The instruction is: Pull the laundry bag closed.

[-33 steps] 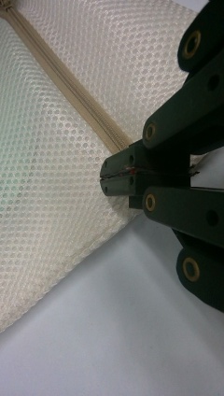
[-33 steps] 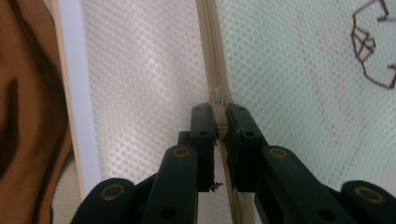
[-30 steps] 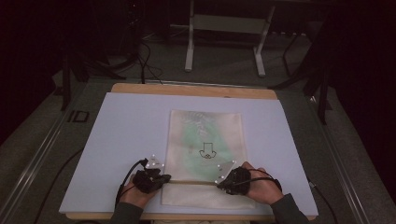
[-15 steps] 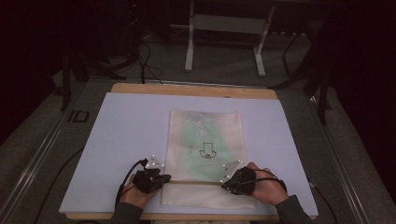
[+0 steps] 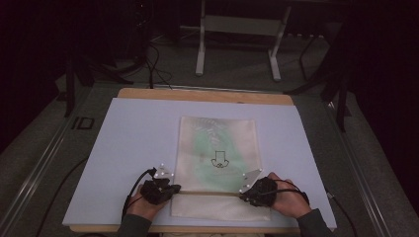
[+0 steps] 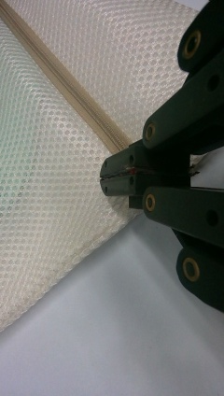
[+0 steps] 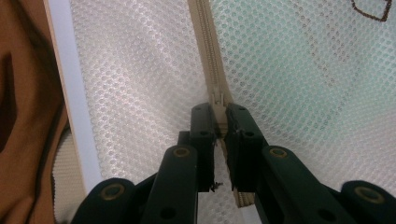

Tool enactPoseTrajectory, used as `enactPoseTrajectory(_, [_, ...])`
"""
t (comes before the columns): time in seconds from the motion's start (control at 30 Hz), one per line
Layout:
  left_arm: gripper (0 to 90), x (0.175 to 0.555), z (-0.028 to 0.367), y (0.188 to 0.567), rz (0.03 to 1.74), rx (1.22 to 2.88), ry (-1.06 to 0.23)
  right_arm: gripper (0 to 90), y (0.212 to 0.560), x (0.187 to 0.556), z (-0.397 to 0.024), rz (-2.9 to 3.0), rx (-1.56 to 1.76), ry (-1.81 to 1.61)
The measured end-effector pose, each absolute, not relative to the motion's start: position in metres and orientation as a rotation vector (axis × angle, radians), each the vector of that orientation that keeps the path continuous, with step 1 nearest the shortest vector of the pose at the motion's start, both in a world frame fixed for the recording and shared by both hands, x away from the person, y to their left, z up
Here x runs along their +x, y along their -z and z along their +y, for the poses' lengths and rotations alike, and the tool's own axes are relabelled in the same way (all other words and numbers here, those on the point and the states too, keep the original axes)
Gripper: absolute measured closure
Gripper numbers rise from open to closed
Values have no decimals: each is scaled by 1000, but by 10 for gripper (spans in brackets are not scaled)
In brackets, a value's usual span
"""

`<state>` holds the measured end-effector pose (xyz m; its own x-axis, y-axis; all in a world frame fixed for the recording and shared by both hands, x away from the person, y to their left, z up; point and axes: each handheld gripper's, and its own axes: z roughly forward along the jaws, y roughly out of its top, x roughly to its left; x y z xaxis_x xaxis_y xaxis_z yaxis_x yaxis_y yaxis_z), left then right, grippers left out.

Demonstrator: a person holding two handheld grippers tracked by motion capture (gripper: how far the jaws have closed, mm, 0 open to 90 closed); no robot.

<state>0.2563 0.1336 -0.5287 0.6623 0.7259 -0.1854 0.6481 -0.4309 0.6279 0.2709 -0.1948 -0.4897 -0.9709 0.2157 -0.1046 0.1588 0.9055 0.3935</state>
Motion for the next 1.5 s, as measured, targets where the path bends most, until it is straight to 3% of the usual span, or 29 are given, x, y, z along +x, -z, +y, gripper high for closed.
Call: enactPoseTrajectory(1.5, [894, 257, 134, 528, 1057, 2197, -143, 822, 493, 271, -255, 2903, 502, -586])
